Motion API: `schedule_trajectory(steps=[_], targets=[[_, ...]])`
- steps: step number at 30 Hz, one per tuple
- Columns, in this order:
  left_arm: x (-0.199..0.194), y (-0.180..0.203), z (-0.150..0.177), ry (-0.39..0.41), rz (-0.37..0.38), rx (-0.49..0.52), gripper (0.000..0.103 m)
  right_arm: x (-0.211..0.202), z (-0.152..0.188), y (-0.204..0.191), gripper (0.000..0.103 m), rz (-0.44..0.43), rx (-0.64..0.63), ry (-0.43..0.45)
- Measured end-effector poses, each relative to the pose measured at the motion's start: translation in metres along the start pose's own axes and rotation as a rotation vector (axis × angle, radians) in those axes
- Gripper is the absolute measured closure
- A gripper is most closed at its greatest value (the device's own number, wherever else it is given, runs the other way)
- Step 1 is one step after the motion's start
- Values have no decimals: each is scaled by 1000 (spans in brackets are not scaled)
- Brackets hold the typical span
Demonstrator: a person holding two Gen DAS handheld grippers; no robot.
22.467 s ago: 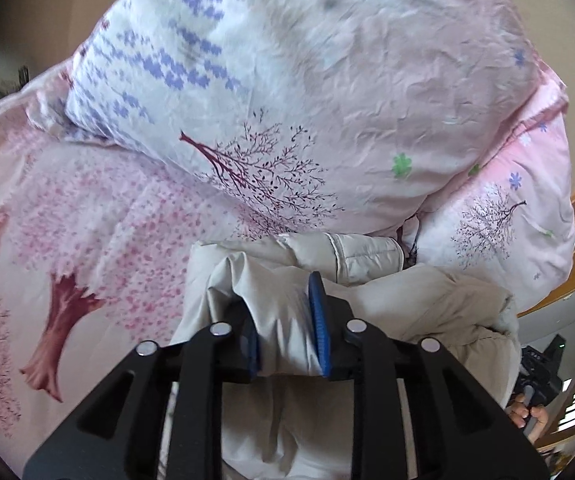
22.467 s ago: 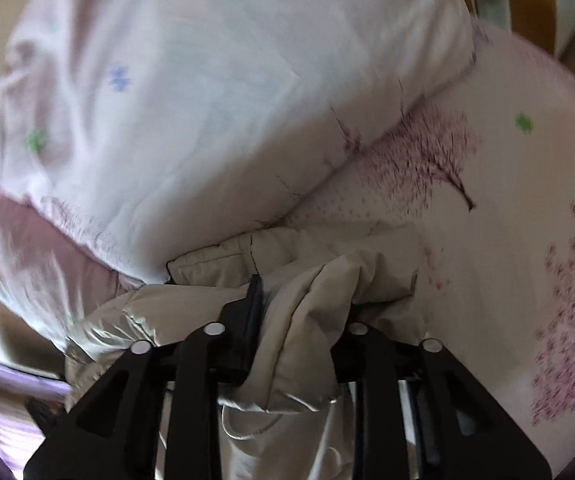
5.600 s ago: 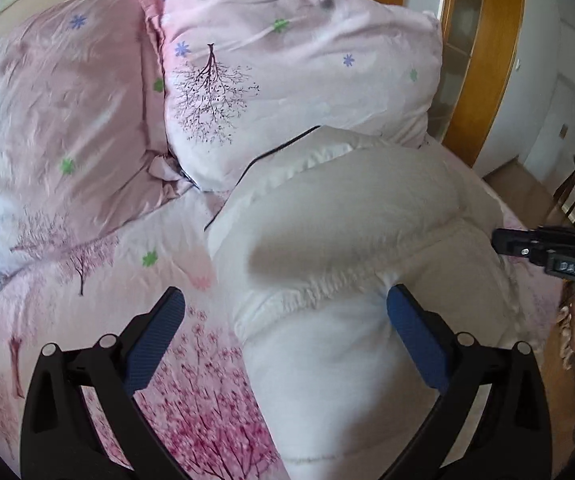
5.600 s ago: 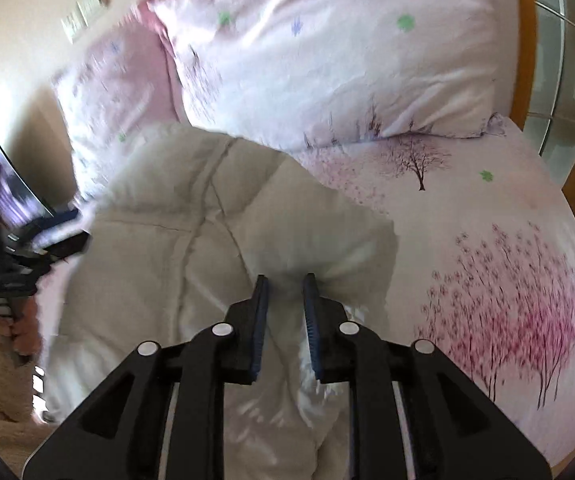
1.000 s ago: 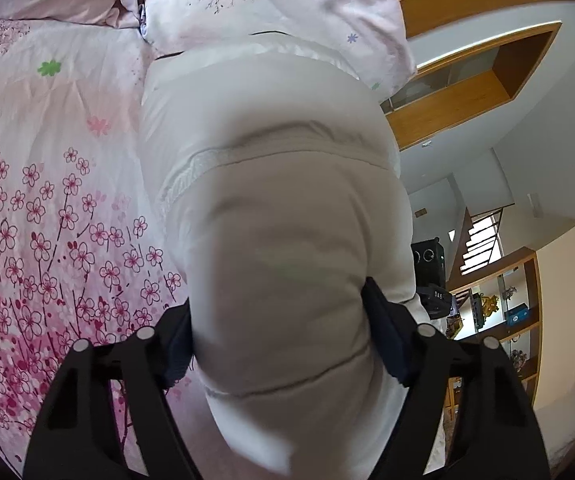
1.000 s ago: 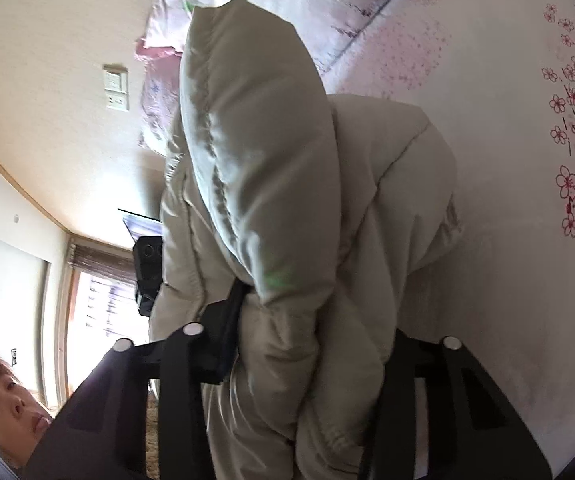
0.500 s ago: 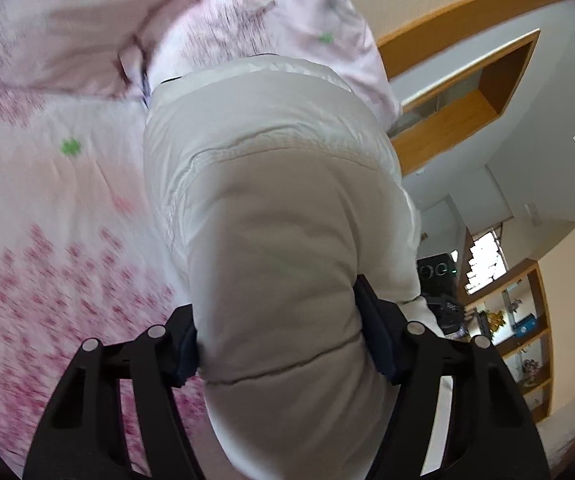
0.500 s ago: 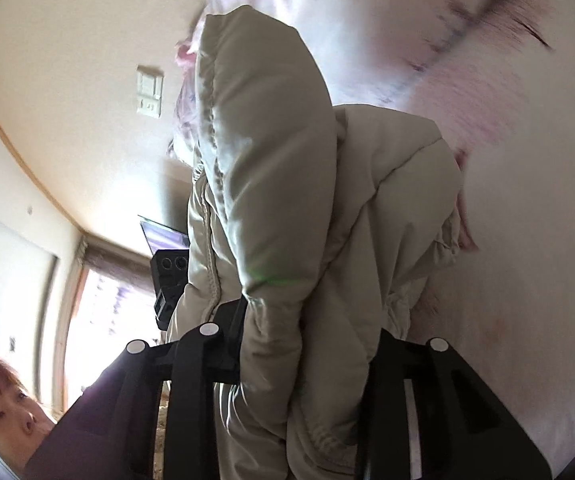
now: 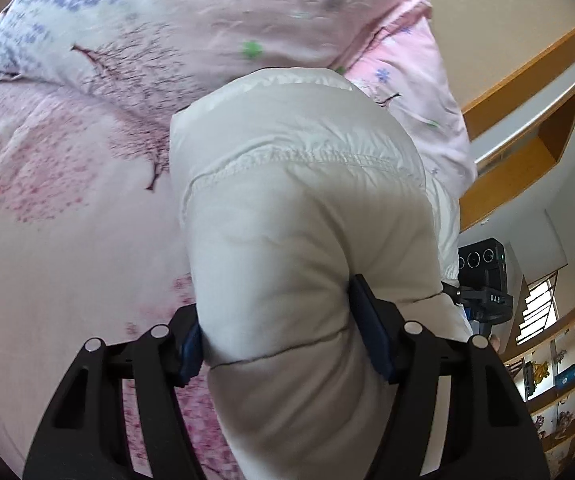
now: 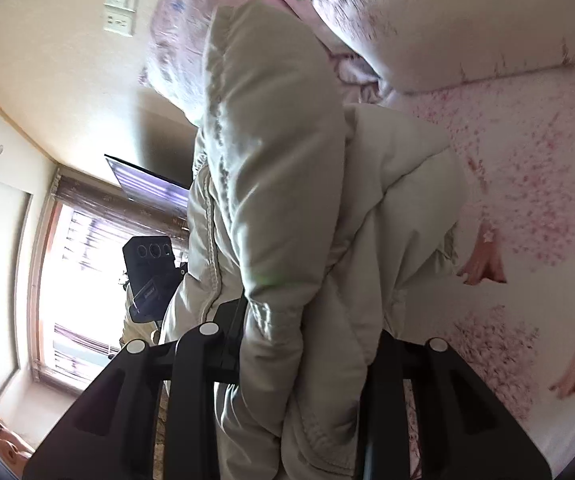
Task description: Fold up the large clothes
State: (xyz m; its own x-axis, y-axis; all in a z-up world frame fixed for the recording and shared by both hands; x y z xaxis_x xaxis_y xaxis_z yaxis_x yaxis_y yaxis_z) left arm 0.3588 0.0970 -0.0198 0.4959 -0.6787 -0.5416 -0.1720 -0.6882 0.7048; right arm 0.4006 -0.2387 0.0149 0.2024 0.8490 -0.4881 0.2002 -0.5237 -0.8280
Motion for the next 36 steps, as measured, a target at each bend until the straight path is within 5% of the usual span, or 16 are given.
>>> schedule_trajectory(steps=[11,21,24,28,36], targets=[[11,19,1,9,-71,119,33,12,7,47,62,-46,175,-19],[18,25,-1,13,-123,163,27,1,16,78,53,-48,204,-15],[16,30,-2,26,-164,181,20,-5,16,70,41,31,183,-3],[3,32,0,53,-220,198,14,-25,20,61,36,132,150,45],[-42,58,16,195,-385,287,9,-96,45,3,35,510,-57,324]])
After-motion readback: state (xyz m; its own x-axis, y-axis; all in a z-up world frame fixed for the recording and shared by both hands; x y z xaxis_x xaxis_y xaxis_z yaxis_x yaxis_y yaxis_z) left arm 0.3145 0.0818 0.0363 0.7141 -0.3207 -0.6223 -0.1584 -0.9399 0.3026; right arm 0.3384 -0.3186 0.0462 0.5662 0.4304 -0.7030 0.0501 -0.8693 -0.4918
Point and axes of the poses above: each gripper's, at about its wrist camera, not at the fingertips, and x roughly the way its jaws point, y to its right, z to its underside, the point moved 2 cm from there along x, roughly the way its jaws point, and after that the axes turned 2 degrees about -x, right-handed, at the moved point
